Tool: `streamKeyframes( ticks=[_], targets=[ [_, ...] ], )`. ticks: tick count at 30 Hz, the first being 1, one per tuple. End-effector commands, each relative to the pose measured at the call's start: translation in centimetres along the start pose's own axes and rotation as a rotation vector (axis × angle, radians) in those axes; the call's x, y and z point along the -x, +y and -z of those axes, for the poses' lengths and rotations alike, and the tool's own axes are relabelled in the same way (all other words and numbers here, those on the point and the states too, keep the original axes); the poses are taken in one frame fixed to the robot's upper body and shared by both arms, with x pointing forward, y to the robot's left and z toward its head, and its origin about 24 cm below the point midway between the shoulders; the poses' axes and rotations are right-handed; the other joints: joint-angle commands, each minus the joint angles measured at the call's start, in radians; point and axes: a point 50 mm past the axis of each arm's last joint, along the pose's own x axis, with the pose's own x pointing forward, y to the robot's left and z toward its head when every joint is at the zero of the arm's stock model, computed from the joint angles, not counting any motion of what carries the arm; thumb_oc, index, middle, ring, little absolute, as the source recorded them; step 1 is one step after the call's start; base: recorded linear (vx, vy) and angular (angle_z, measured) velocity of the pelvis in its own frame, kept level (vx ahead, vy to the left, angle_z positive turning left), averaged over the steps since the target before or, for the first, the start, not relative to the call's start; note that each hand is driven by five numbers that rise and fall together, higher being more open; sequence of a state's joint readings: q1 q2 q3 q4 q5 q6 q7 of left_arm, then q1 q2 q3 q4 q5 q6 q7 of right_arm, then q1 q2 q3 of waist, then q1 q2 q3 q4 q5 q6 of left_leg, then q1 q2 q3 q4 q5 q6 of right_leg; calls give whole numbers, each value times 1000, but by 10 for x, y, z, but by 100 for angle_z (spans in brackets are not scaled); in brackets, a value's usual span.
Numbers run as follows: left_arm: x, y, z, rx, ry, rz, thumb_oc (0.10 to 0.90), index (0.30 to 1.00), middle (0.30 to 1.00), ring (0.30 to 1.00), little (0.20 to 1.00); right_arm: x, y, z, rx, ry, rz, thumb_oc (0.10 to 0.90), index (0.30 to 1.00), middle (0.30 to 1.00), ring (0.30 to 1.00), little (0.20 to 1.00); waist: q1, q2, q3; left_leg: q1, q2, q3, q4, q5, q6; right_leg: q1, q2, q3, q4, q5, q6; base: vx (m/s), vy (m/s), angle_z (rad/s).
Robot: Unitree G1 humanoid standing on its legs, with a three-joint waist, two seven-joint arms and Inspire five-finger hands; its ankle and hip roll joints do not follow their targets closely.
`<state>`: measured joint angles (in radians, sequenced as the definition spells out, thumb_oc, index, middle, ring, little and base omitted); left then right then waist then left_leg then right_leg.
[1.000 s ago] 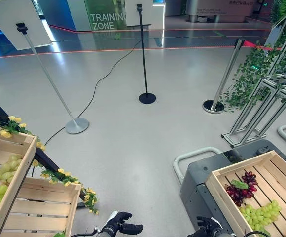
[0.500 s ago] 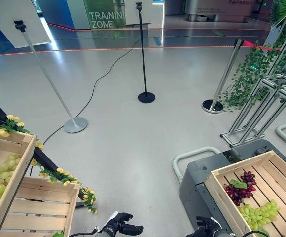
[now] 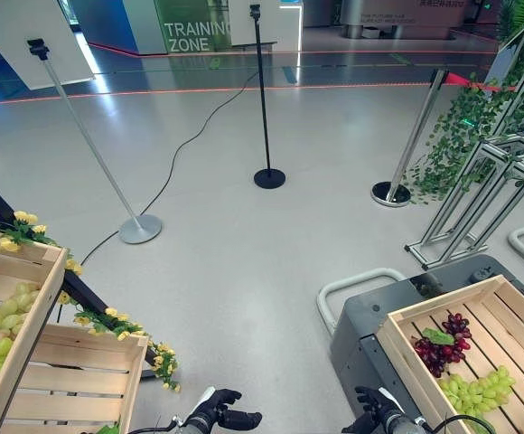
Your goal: Pick up the fruits from the basket on one side to the basket on the other side
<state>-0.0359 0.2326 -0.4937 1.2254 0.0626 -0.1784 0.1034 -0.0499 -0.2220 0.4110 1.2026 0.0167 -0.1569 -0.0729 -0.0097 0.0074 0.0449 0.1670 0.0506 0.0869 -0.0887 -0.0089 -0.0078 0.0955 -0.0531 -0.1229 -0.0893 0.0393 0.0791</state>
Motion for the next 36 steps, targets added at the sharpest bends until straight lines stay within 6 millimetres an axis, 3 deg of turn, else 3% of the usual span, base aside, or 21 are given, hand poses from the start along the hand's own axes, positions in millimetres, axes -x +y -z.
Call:
streamKeyframes(
  ticks=[1, 7, 15, 19, 25, 31, 36],
  targets=[
    [-6, 0, -31, 41, -113, -30, 800, 900, 900, 900, 900, -4, -24, -76, -65, -362, 158, 800, 900, 900, 900, 900, 12, -36, 45, -11, -43, -32, 1, -20, 20, 22, 5, 42, 2, 17, -9, 0, 0, 0],
    [-4, 3, -25, 49, -111, -45, 800, 900, 900, 900, 900, 17, -48, -122, -56, -667, 287, 800, 900, 900, 900, 900, -11, -37, 45, -13, -39, -13, 1, -24, 21, 11, 8, 56, 2, 20, -6, -8, -4, -2],
    [0, 7, -14, 50, -88, -68, 800, 900, 900, 900, 900, 51, -81, -159, -187, -930, 413, 800, 900, 900, 900, 900, -39, -40, 48, -8, -28, 19, 1, -27, 21, 3, 11, 77, 2, 22, -2, -2, -16, -7],
    [2, 8, -5, 36, -69, -59, 800, 900, 900, 900, 900, 71, -109, -165, -283, -1025, 527, 800, 900, 900, 900, 900, -51, -42, 48, -6, -24, 32, 1, -29, 21, -1, 12, 89, 2, 23, -1, 16, -21, -9],
    [4, 9, 0, 19, -58, -57, 800, 900, 900, 900, 900, 91, -137, -167, -263, -1088, 679, 800, 900, 900, 900, 900, -69, -43, 54, -9, -18, 53, 1, -28, 20, -13, 9, 94, 2, 33, 7, 6, 5, -10],
    [5, 6, 2, -11, -57, -56, 800, 900, 900, 900, 900, 106, -177, -158, -158, -1039, 893, 800, 900, 900, 900, 900, -83, -52, 67, -23, -12, 77, 1, -29, 19, -38, 0, 105, 2, 48, 20, 20, 11, -5],
    [1, 16, -15, -47, -110, -73, 800, 900, 900, 900, 900, 125, -203, -168, -3, -1026, 1095, 800, 900, 900, 900, 900, -92, -54, 109, -75, -8, 82, 1, -15, 19, -101, -9, 122, 2, 81, 36, -76, -15, -22]
  ],
)
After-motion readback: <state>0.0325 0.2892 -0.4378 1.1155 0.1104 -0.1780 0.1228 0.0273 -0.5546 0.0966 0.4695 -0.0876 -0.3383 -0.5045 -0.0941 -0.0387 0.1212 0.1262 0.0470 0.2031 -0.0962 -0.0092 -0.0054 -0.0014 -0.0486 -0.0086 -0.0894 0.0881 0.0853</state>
